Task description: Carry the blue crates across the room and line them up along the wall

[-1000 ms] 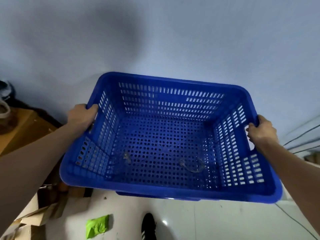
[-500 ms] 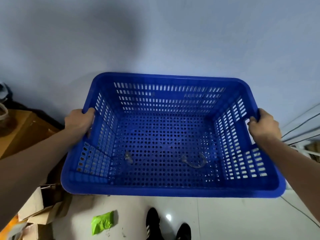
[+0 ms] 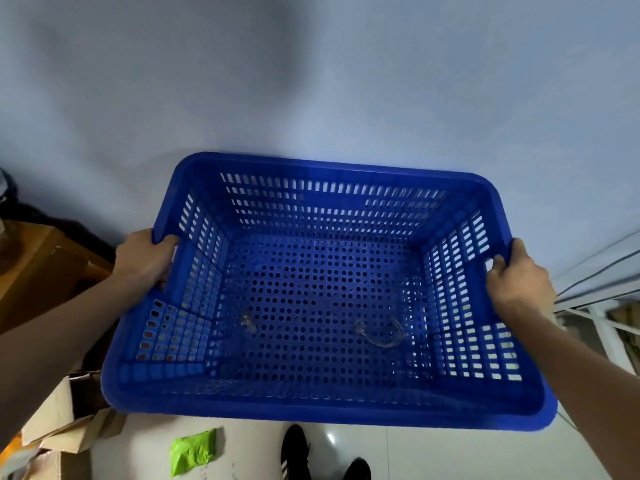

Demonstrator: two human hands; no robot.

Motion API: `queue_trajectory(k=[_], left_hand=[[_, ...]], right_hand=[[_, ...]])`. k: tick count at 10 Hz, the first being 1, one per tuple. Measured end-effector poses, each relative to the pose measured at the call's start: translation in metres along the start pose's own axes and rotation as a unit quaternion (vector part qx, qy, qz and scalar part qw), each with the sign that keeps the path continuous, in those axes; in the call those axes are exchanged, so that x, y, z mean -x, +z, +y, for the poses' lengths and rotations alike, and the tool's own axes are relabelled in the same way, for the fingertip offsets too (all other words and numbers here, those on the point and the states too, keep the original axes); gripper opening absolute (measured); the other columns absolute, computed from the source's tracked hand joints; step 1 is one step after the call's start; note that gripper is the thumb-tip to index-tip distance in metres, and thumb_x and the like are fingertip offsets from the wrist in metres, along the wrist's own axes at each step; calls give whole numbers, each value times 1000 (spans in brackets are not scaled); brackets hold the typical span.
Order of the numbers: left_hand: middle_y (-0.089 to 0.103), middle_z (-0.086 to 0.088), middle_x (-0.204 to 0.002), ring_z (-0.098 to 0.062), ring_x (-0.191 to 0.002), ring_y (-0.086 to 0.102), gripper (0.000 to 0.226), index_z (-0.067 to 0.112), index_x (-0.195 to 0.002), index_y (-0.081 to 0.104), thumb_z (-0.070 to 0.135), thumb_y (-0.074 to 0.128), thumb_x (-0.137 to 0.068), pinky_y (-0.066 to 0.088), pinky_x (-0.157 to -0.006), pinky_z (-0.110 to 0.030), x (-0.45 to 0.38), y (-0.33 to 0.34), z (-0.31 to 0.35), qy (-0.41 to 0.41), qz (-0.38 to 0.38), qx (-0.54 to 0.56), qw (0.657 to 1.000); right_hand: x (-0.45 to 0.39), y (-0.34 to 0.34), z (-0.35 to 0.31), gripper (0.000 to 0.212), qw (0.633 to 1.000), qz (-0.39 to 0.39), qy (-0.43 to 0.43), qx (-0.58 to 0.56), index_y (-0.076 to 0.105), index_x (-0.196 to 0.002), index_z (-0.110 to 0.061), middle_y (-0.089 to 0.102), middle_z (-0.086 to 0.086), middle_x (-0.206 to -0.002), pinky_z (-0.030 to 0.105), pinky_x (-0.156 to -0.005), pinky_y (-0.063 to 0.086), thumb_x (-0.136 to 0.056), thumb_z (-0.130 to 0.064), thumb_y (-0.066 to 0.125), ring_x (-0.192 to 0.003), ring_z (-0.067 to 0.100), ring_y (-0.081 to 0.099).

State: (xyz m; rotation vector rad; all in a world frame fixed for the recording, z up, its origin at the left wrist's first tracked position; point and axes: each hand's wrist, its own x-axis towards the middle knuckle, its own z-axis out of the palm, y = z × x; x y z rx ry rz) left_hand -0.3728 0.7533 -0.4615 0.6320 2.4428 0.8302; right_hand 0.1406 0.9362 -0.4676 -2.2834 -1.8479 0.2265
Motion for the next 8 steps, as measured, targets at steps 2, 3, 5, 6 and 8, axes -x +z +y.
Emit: queue_trajectory(k=[2, 3, 5, 6, 8], left_hand=[[66, -22, -70, -34, -55, 61, 29, 5, -103, 62, 33, 59, -96, 57, -57, -44, -2, 2, -2, -6, -20, 13, 1000], [64, -20, -66, -35, -53, 61, 32, 2, -98, 62, 34, 59, -94, 60, -60, -49, -4, 2, -4, -8, -20, 8, 1000], [67, -19, -70, -36, -55, 63, 30, 2, -105, 57, 32, 56, -99, 57, -58, -43, 5, 2, 3, 20, -8, -44, 999], [68, -24, -96, -44, -87, 67, 42, 2, -124, 44, 34, 57, -101, 51, -71, -44, 18, -16, 14, 29, -58, -123, 990], [59, 22, -135, -21, -122, 60, 45, 55, -140, 44, 55, 55, -96, 50, -97, -45, 124, -108, 112, 416, 1, -116, 902]], right_hand=[[-2, -1, 6, 16, 1000, -15, 0, -21, 42, -113, -18, 66, 29, -96, 48, -72, 50, -103, -30, 41, -79, 43, 57], [-1, -2, 4, 16, 1000, -13, -1, -13, 41, -113, -17, 65, 29, -94, 50, -72, 50, -103, -30, 41, -79, 45, 57], [1, -2, 2, 29, 999, -28, -14, -7, 35, -130, -17, 61, 24, -92, 49, -71, 47, -105, -30, 40, -77, 42, 54], [4, -22, 0, 57, 990, -132, -32, -43, 22, -149, -14, 61, 26, -120, 53, -88, 50, -102, -32, 49, -102, 48, 60], [63, -155, -28, 56, 945, -50, -282, -156, 44, -155, -20, 48, -3, -157, 28, -111, 43, -102, -32, 57, -135, 15, 54]])
